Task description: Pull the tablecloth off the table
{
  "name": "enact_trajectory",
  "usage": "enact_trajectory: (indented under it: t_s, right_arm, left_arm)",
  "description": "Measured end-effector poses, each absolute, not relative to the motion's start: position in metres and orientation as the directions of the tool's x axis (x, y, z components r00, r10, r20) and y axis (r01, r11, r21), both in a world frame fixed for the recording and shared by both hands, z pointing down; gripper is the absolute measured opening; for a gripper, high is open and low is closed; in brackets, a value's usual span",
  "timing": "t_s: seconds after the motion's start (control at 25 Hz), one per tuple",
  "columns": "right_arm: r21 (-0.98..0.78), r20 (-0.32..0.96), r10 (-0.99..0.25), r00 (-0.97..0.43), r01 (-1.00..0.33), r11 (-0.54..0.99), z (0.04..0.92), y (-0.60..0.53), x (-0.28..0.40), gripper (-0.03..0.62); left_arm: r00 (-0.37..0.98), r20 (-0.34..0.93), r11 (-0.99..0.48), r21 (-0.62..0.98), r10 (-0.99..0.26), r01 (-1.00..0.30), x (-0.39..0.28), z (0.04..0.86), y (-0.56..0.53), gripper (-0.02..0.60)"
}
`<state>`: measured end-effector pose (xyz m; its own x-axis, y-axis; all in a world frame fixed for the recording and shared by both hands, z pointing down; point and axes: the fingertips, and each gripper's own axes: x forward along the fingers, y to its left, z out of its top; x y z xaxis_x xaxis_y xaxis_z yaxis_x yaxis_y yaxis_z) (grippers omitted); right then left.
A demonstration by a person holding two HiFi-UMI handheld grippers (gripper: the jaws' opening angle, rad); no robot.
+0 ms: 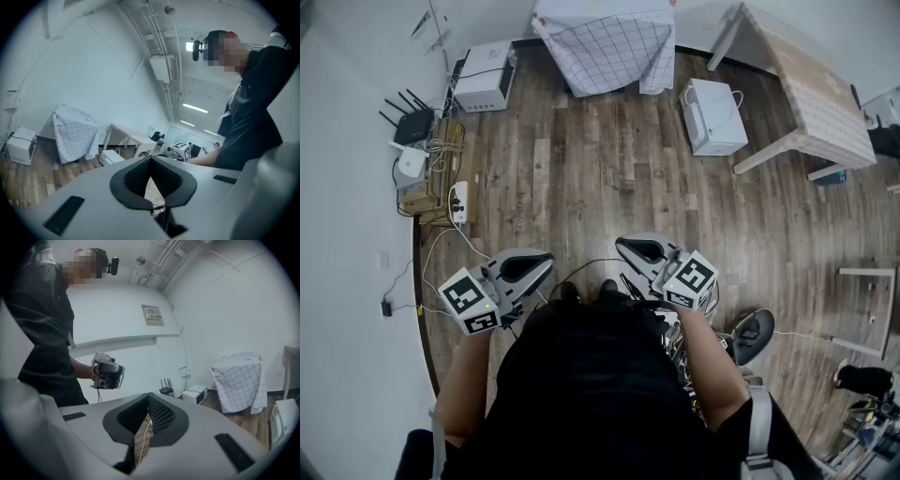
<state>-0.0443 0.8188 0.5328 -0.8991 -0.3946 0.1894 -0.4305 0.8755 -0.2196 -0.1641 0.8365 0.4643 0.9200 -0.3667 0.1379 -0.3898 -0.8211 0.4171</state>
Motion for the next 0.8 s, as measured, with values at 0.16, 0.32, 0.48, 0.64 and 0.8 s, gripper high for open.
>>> enact_trajectory:
  t_s: [0.16, 0.32, 0.48, 0.64, 0.8]
  right_arm:
    - [-0.195, 0.195, -0.379, -0.905, -0.414, 0.889, 0.501, 0.818, -0.045, 0.018]
    - [-0.167, 0.188, -0.355, -0.916, -0.386, 0.907, 0.478, 0.824, -0.045, 0.018]
    - [-0.166, 0.189, -0.353, -0.916, -0.384, 0.908, 0.478, 0.826, -0.039, 0.018]
    - [-0.180, 0.177, -0.376, -0.910, -0.406, 0.896, 0.483, 0.831, -0.029, 0.019]
    - [-0.151, 0.174, -0.389, -0.904, -0.415, 0.897, 0.484, 0.833, -0.013, 0.020]
  left_arm:
    - [0.893, 0.121, -0.807, 0.389, -0.433, -0.445, -0.161, 0.460, 0.823, 0.005]
    - [0.883, 0.108, -0.834, 0.293, -0.458, -0.468, -0.145, 0.446, 0.826, 0.005]
    - [0.888, 0.115, -0.844, 0.277, -0.445, -0.459, -0.125, 0.452, 0.823, 0.005]
    - [0.883, 0.150, -0.837, 0.279, -0.446, -0.470, -0.118, 0.459, 0.829, 0.005]
    - [0.853, 0.238, -0.819, 0.249, -0.465, -0.516, -0.117, 0.475, 0.831, 0.005]
